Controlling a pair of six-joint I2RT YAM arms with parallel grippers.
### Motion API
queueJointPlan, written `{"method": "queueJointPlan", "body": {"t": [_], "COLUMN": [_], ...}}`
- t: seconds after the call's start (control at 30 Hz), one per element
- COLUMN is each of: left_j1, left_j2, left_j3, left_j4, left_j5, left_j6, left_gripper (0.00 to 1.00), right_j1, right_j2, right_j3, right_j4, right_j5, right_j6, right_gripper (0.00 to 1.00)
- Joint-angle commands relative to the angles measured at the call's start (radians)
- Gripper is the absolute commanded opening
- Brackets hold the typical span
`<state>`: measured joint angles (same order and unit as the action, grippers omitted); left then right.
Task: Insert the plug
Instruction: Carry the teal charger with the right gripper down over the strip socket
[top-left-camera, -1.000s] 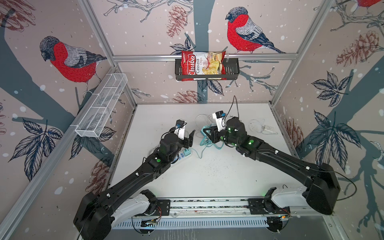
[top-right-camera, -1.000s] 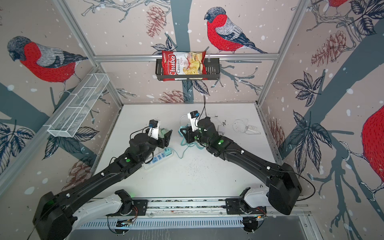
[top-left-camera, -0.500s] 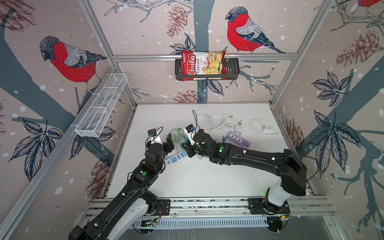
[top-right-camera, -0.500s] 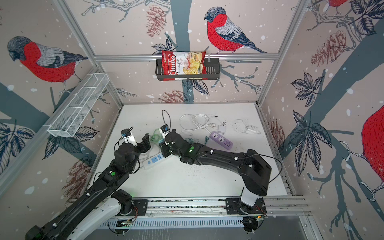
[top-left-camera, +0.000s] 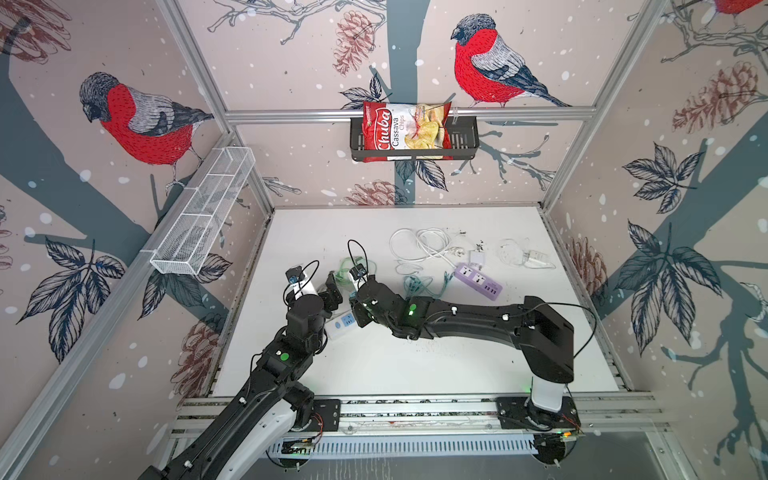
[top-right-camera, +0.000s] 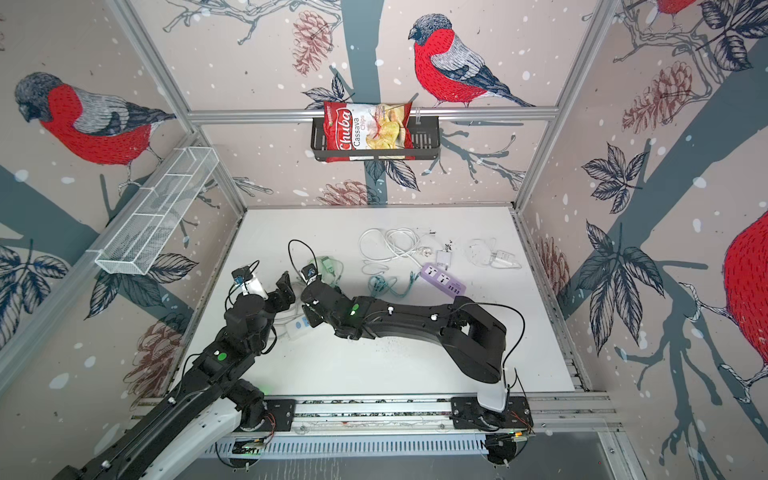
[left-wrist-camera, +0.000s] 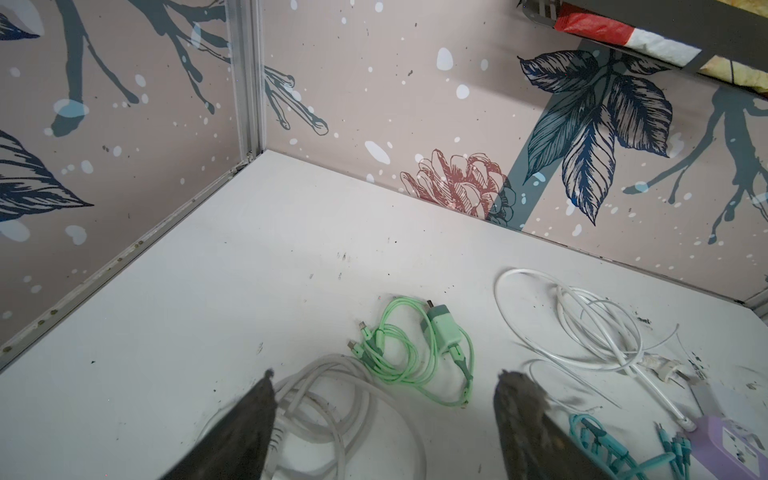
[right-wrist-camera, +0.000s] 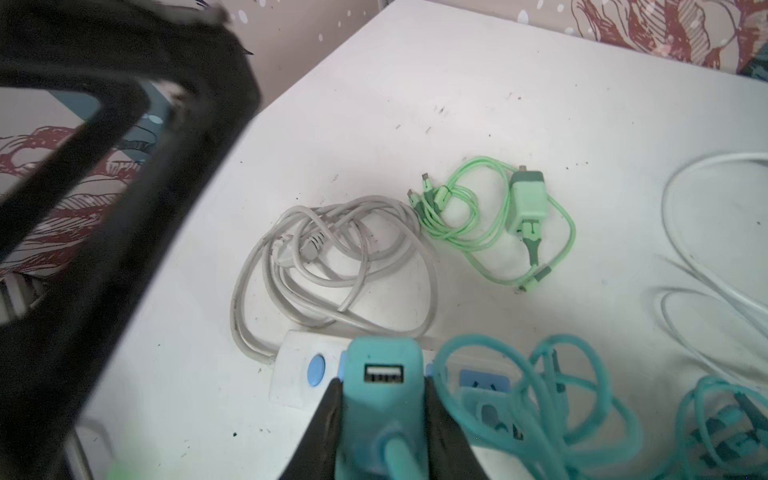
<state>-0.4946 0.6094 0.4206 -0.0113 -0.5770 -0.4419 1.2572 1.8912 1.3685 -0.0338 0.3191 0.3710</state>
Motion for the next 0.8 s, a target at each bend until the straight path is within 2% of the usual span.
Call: {"method": "queueJointPlan", "body": {"t": [0.0, 0.37, 0.77], "left_j1": [0.002, 0.002, 0.001], "left_j2": [-0.012, -0.046, -0.059], "left_j3": [-0.021, -0.041, -0.055], "left_j4": [-0.005, -0.016, -0.016], "left_j5": [-0.050, -0.059, -0.052], "left_j6": [-0.048, -0.064, -0.073], "left_gripper": [0.81, 0.81, 0.82], "right_j1": [0.021, 0.026, 0.007], "right_j2": [0.022, 0.089, 0.131], "right_j3": [0.012, -0.021, -0.037], "right_j4": [-0.008, 0.080, 0.161], "right_j5": [0.100, 0.141, 0.120], "right_j6": [0.048, 0.073, 0.075], "right_gripper": [0.17, 0.17, 0.16]}}
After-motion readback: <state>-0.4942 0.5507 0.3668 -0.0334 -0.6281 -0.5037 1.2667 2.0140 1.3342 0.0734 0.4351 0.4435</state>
